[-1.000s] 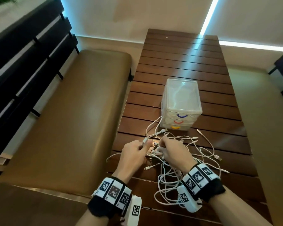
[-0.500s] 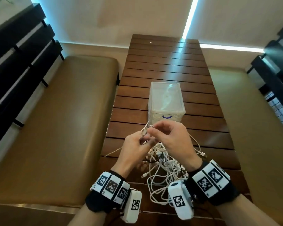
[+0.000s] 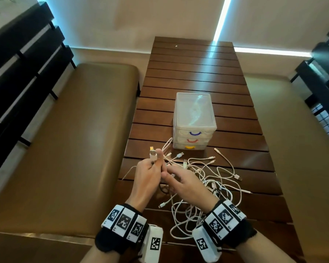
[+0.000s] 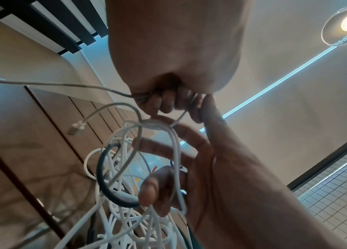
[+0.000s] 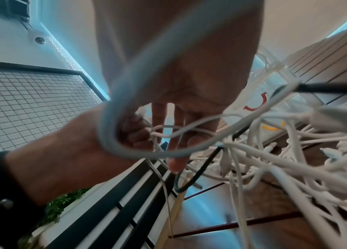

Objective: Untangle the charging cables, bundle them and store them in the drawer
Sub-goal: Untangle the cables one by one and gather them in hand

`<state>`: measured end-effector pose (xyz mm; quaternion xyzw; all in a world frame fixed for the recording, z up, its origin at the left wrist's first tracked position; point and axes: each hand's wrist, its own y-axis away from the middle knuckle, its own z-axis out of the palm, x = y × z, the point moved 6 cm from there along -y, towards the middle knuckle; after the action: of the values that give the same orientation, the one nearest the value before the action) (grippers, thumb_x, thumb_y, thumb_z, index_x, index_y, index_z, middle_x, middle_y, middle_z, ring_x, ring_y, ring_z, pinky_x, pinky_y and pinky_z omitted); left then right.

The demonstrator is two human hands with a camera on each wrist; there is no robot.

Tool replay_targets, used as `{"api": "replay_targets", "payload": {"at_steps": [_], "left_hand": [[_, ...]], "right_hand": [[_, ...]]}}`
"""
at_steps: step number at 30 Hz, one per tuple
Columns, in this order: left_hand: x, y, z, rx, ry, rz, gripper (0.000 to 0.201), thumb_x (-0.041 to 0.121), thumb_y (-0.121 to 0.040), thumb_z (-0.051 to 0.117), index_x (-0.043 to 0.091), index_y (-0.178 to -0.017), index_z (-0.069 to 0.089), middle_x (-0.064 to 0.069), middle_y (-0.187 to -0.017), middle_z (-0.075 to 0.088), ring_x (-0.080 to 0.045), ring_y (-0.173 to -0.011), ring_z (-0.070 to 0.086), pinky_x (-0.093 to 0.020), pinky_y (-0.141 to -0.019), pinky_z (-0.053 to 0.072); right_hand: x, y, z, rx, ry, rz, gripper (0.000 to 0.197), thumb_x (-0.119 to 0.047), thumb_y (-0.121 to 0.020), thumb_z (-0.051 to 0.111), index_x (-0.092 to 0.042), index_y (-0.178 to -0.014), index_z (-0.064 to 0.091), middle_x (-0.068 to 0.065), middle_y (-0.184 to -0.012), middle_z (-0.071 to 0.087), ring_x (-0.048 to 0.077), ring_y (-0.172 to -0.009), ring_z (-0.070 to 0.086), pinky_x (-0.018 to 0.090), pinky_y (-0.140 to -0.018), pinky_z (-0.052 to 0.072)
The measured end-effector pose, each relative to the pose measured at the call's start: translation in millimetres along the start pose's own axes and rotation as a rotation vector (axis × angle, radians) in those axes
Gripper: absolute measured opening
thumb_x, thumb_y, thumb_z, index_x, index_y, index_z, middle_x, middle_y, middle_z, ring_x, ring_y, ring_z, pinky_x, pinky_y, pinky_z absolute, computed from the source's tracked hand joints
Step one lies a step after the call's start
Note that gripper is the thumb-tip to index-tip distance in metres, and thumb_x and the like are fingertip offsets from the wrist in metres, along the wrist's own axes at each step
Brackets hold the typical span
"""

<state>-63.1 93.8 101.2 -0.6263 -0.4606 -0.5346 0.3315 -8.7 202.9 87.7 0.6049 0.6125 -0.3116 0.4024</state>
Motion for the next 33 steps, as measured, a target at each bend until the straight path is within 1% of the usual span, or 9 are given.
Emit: {"api": "replay_targets", "payload": {"at_steps": [3,6,9,12,15,19,24,28,33], "left_hand": [[0,2,-3,0.042,0.049,-0.017,0.07,0.056,-0.097,0.028,0.007,-0.058,0.059,0.003,-0.053,0.056,-0.003,-0.055,0.056,-0.013,-0.059,0.046],[-1,4,0,0.046,0.185,-0.049,0.068,0.049,-0.099,0.027,0.002,-0.07,0.067,0.007,-0.069,0.066,-0.001,-0.068,0.064,-0.012,-0.064,0.05],[-9,6,6,0.011,0.3,-0.116,0.056,0.054,-0.097,0.024,0.023,-0.111,0.069,0.017,-0.109,0.069,-0.001,-0.104,0.065,-0.024,-0.084,0.056],[-16,11,11,-0.024,0.463,-0.206,0.049,0.054,-0.095,0.026,0.041,-0.127,0.061,0.028,-0.112,0.069,0.009,-0.11,0.061,-0.019,-0.085,0.054],[-21,15,11,-0.034,0.552,-0.268,0.051,0.056,-0.093,0.032,0.04,-0.132,0.06,0.02,-0.12,0.068,0.0,-0.122,0.057,-0.025,-0.096,0.052],[-23,16,8,-0.057,0.598,-0.306,0.05,0.051,-0.091,0.043,0.035,-0.136,0.057,0.013,-0.135,0.058,-0.012,-0.128,0.056,-0.035,-0.109,0.045],[-21,20,7,-0.088,0.563,-0.342,0.062,0.051,-0.098,0.031,0.008,-0.12,0.071,-0.009,-0.121,0.072,-0.019,-0.12,0.064,-0.032,-0.099,0.053],[-22,18,3,-0.069,0.49,-0.287,0.077,0.055,-0.102,0.015,0.011,-0.102,0.078,0.003,-0.126,0.07,-0.015,-0.125,0.06,-0.05,-0.104,0.048],[-2,10,-1,-0.145,0.684,-0.239,0.082,0.063,-0.095,0.018,0.005,-0.061,0.065,-0.024,-0.087,0.073,-0.033,-0.109,0.068,-0.053,-0.104,0.045]], "right_hand": [[4,-1,-1,0.012,0.032,-0.032,0.035,-0.059,-0.096,0.044,-0.035,-0.105,0.068,-0.016,-0.088,0.062,0.001,-0.075,0.057,0.033,-0.07,0.05],[1,1,-5,0.092,0.08,-0.07,0.021,-0.046,-0.097,0.054,-0.033,-0.109,0.066,-0.019,-0.094,0.057,0.004,-0.081,0.057,0.025,-0.074,0.046],[-10,3,-5,0.166,-0.004,-0.134,0.03,-0.03,-0.096,0.063,-0.03,-0.126,0.063,-0.019,-0.109,0.065,0.004,-0.095,0.062,0.018,-0.078,0.047],[-21,2,3,0.161,-0.046,-0.178,0.04,-0.019,-0.094,0.067,-0.029,-0.132,0.063,-0.015,-0.116,0.07,0.007,-0.101,0.065,0.024,-0.087,0.051],[-23,0,5,0.21,-0.076,-0.159,0.027,-0.014,-0.092,0.068,-0.023,-0.117,0.073,-0.013,-0.101,0.074,0.008,-0.09,0.067,0.03,-0.082,0.054],[-30,4,12,0.245,-0.035,-0.244,0.018,-0.007,-0.089,0.07,-0.017,-0.102,0.077,-0.011,-0.099,0.074,0.001,-0.094,0.065,0.02,-0.085,0.052],[-32,6,14,0.312,0.108,-0.278,0.014,-0.014,-0.087,0.072,-0.018,-0.099,0.078,-0.012,-0.097,0.072,0.005,-0.093,0.059,0.021,-0.084,0.048],[-17,5,15,0.173,-0.013,-0.158,0.005,-0.023,-0.091,0.069,-0.018,-0.09,0.071,-0.012,-0.085,0.066,0.005,-0.078,0.062,0.017,-0.071,0.047],[-25,1,20,-0.157,0.075,-0.117,0.006,-0.036,-0.092,0.067,-0.034,-0.087,0.065,-0.021,-0.077,0.059,-0.002,-0.072,0.056,0.021,-0.068,0.044]]}}
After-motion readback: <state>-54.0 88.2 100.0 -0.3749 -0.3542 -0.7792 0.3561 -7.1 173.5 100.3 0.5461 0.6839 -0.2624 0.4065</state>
